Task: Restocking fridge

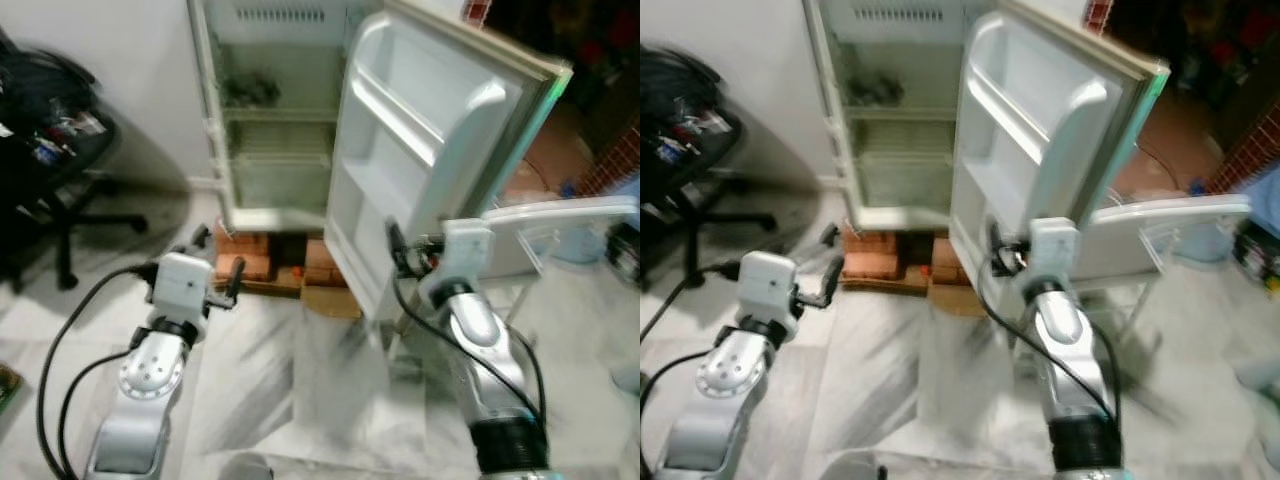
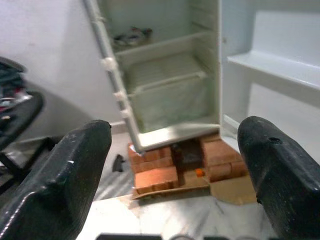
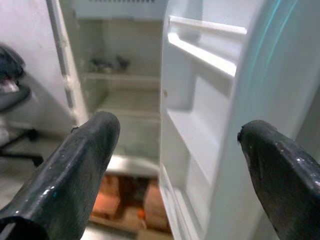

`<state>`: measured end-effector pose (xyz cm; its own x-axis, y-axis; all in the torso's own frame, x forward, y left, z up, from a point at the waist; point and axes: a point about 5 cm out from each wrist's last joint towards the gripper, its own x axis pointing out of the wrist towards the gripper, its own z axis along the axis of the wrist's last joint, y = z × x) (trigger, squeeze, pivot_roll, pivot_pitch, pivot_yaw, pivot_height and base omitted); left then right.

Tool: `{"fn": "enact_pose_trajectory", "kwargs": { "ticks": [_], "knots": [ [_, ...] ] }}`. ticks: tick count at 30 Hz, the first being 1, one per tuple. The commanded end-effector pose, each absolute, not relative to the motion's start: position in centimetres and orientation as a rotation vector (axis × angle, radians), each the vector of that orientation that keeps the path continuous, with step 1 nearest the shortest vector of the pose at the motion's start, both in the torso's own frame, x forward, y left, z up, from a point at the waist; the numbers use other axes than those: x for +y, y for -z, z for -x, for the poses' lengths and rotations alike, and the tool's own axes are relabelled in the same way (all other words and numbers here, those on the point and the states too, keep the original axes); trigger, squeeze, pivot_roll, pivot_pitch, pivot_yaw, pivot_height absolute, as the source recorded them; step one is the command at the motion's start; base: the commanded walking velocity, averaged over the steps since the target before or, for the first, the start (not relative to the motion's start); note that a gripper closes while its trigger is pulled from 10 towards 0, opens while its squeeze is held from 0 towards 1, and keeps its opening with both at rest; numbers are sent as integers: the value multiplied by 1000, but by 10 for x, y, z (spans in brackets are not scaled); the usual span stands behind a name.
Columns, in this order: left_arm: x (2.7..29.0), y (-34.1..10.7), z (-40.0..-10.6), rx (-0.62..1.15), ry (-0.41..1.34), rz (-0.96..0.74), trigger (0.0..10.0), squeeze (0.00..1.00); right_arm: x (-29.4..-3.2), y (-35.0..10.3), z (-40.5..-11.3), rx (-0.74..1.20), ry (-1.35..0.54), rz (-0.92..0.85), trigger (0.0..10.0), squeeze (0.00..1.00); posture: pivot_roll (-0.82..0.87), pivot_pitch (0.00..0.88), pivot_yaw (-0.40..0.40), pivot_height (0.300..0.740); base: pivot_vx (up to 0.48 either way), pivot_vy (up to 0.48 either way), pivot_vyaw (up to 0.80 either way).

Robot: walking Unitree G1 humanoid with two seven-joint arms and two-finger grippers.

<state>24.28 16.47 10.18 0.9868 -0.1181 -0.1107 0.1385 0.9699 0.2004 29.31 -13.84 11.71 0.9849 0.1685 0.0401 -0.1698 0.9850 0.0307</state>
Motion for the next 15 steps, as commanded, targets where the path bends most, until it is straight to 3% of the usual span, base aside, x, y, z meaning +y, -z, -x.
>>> {"fn": "enact_pose_trajectory", "kwargs": {
  "ticks": [1,8,15],
  "knots": [
    [153,-108,-245,68,169,-191,10000,0,-157,-115,-292,-34,-117,-15,10000,0,127,0,-36,740,469,0,0],
    [152,-107,-245,74,165,-207,10000,0,-155,-116,-293,-39,-118,-21,10000,0,128,0,-37,740,461,0,0],
    [150,-103,-242,102,168,-184,10000,0,-155,-114,-292,-36,-119,-21,10000,0,133,0,-38,740,35,0,0]
  ]
}}
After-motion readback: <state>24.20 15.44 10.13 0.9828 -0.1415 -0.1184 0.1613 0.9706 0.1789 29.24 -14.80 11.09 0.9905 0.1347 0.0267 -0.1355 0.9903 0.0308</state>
